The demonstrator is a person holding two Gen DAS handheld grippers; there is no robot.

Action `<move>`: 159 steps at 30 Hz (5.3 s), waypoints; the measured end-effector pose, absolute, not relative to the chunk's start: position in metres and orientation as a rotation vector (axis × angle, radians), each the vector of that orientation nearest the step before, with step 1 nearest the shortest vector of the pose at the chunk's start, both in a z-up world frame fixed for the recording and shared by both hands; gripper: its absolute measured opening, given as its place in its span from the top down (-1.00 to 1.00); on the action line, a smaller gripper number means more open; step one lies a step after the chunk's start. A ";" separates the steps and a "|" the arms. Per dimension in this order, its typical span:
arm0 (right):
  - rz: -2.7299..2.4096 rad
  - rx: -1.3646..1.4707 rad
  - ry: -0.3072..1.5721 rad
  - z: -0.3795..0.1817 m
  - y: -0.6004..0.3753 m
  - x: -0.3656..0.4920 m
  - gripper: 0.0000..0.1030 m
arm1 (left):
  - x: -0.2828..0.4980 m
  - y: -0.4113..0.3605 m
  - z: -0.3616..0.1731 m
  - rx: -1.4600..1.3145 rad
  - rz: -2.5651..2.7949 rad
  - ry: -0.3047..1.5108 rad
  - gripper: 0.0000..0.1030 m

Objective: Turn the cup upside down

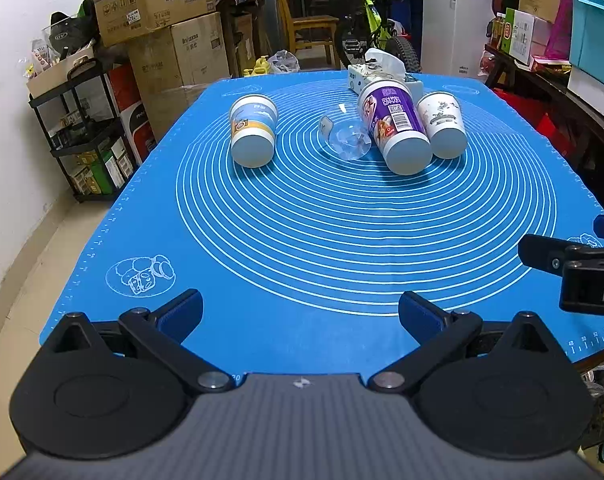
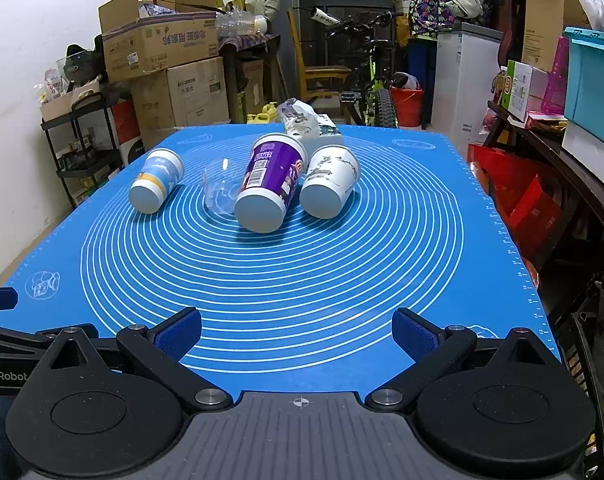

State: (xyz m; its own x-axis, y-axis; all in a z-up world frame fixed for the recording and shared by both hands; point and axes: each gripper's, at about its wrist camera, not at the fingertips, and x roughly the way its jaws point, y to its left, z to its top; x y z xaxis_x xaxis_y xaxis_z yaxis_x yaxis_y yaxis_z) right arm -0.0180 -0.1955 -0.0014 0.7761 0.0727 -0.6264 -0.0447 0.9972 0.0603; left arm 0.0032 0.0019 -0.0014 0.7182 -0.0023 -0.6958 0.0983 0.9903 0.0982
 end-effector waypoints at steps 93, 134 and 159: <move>-0.008 0.039 0.591 -0.003 -0.204 0.105 -0.96 | 0.202 0.030 -0.022 0.105 0.086 0.702 -0.99; -0.030 -0.002 0.658 -0.008 -0.247 0.032 -0.96 | 0.075 -0.065 -0.024 0.046 -0.165 0.827 -0.11; -0.027 -0.002 0.686 -0.016 -0.250 0.027 -0.96 | 0.074 -0.069 -0.039 0.055 -0.145 0.831 -0.73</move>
